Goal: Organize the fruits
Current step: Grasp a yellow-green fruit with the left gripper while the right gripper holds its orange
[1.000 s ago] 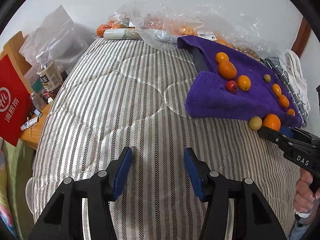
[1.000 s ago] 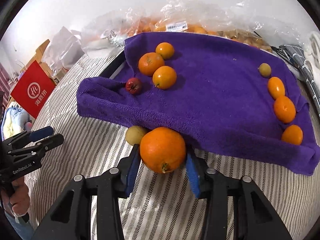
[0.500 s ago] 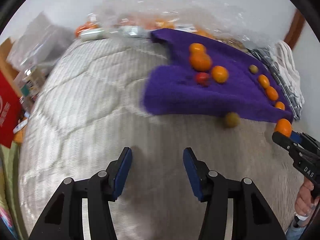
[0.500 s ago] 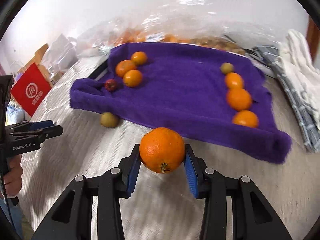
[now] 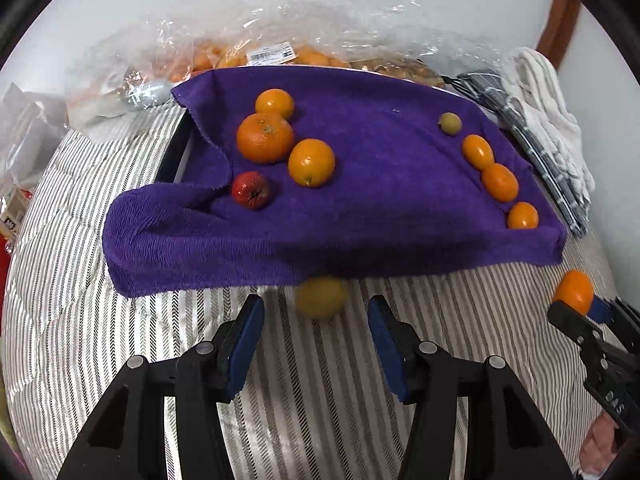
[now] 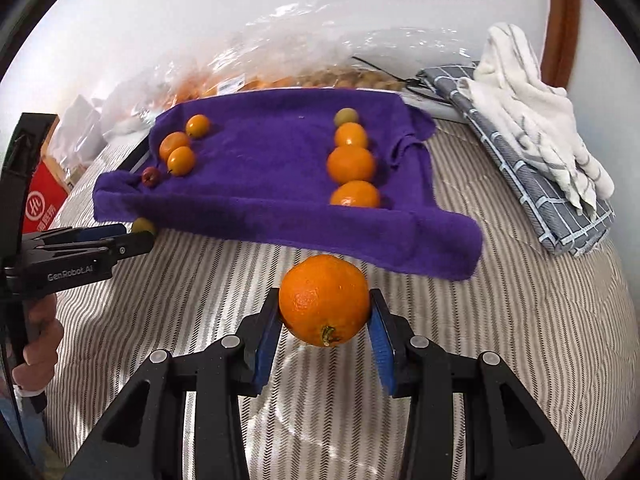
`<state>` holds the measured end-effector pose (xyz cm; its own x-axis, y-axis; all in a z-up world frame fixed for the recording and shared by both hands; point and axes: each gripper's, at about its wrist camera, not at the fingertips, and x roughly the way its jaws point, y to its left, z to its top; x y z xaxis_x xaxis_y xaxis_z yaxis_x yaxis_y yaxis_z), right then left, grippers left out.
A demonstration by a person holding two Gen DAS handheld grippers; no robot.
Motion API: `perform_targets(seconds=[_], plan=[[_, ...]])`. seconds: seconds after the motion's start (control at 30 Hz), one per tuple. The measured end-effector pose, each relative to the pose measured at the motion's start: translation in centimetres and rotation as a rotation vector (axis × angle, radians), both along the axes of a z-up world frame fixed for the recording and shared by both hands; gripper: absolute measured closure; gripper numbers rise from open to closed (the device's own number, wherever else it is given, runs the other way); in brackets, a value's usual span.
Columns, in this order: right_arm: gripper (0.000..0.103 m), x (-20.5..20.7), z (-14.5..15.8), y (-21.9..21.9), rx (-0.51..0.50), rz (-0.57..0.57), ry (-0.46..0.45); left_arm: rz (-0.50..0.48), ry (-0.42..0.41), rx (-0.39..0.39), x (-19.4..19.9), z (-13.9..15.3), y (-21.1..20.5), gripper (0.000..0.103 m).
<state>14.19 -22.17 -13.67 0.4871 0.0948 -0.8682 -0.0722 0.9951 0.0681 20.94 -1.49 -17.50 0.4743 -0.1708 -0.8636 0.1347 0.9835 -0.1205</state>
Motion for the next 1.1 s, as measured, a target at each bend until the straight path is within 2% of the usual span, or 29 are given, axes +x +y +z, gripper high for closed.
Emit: perform_targets(seconds=[0.07, 0.13, 0.17, 0.53, 1.1], plan=[[0.061, 0.1, 0.1, -0.1, 0.000, -0.004, -0.002, 0.005, 0.006, -0.026, 0.4, 0.0, -0.2, 0.060], [0.061, 0.2, 0.1, -0.1, 0.000, -0.003, -0.005, 0.005, 0.013, -0.017, 0.5, 0.0, -0.2, 0.076], [0.061, 0.3, 0.2, -0.1, -0.001, -0.006, -0.005, 0.004, 0.014, -0.012, 0.6, 0.1, -0.2, 0.078], [0.061, 0.9, 1.7, 0.7, 0.004, -0.006, -0.037, -0.019, -0.043, -0.044, -1.0, 3.5, 1.2, 0.078], [0.061, 2.4, 5.1, 1.4, 0.023, -0.008, -0.095, 0.029, -0.144, -0.068, -1.5, 9.1, 3.9, 0.078]])
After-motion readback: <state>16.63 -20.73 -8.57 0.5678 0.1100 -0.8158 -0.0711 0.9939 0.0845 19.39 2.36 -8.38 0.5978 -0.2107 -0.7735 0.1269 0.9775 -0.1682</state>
